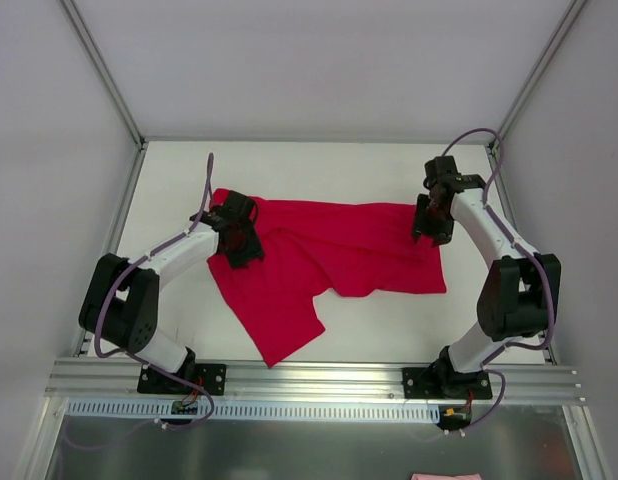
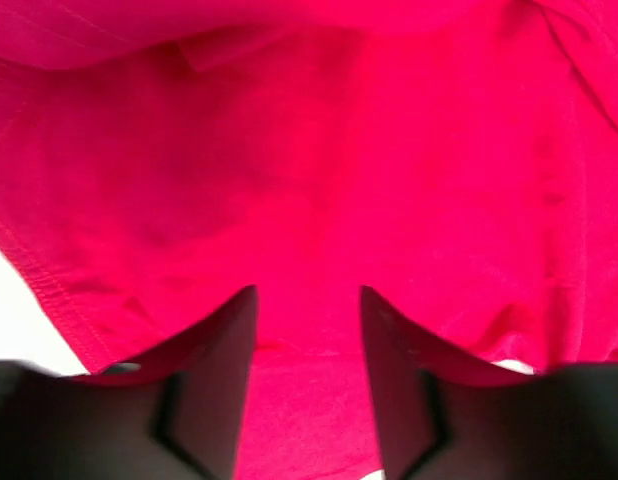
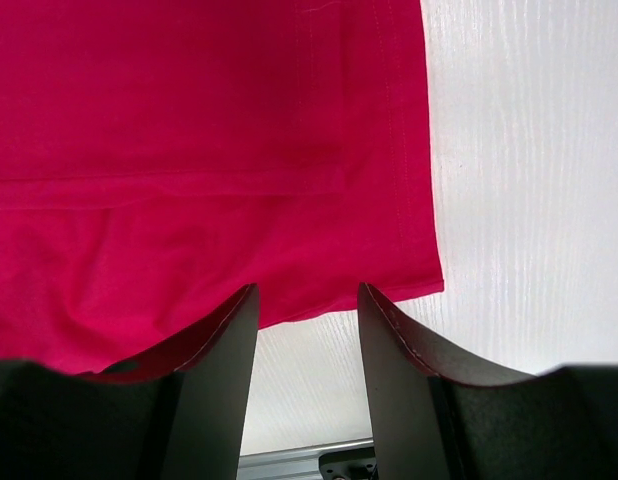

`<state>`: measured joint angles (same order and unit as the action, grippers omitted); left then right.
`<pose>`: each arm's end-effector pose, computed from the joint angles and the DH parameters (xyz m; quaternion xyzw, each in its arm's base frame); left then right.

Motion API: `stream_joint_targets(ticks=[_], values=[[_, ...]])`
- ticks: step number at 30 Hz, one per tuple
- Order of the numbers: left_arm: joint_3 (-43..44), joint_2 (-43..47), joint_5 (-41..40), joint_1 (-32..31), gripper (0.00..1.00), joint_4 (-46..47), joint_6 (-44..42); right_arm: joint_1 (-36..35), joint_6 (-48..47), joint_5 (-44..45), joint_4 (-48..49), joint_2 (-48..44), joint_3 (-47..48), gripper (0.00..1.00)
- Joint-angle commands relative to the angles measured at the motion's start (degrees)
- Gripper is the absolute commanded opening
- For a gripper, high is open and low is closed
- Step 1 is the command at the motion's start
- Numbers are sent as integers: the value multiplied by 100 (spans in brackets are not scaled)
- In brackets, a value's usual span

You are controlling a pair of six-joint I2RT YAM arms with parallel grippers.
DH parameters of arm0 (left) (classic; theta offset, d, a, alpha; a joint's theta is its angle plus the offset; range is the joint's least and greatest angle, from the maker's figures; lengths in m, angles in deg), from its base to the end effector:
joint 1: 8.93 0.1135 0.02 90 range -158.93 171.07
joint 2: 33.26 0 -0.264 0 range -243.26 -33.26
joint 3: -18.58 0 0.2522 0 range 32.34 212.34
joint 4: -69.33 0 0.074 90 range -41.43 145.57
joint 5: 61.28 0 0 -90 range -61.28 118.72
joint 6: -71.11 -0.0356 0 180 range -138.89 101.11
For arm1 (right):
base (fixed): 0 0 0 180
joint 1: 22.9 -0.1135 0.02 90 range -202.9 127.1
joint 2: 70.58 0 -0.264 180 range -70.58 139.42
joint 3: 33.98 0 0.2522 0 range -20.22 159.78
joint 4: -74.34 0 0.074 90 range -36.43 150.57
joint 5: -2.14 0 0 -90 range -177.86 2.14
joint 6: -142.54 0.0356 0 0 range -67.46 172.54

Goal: Fold and stack the t-shirts
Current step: Fold the flattened tshirt in 1/3 of the way

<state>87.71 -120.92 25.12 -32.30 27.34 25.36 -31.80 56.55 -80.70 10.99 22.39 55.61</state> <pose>0.2783 -0.1178 0.2018 -0.1830 0.9492 -0.1163 0.2282 0.3254 0.0465 0.2618 -0.0291 0.9772 -0.0381 0.2069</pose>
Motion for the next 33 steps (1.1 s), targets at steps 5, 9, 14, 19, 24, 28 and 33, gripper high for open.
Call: stream_joint_targets(ticks=[5,9,14,19,24,28,33], values=[[-62,-234,351,-62,28,46,154,-41,-119,355,-192,-332,151,49],[-53,-269,140,-97,19,-261,163,-41,-216,497,-350,-384,441,49],[35,-331,-456,-106,10,-754,233,-50,-190,462,-465,-543,748,50],[175,-471,-739,-97,5,-1087,303,-32,-234,514,-526,-675,1029,50],[325,-805,-748,-97,0,-1238,444,3,-331,611,-614,-868,1232,50],[246,-998,-642,-97,0,-1088,514,56,-348,585,-640,-1052,1224,50],[176,-1069,-800,-79,0,-1159,550,56,-340,559,-649,-1228,1101,51]])
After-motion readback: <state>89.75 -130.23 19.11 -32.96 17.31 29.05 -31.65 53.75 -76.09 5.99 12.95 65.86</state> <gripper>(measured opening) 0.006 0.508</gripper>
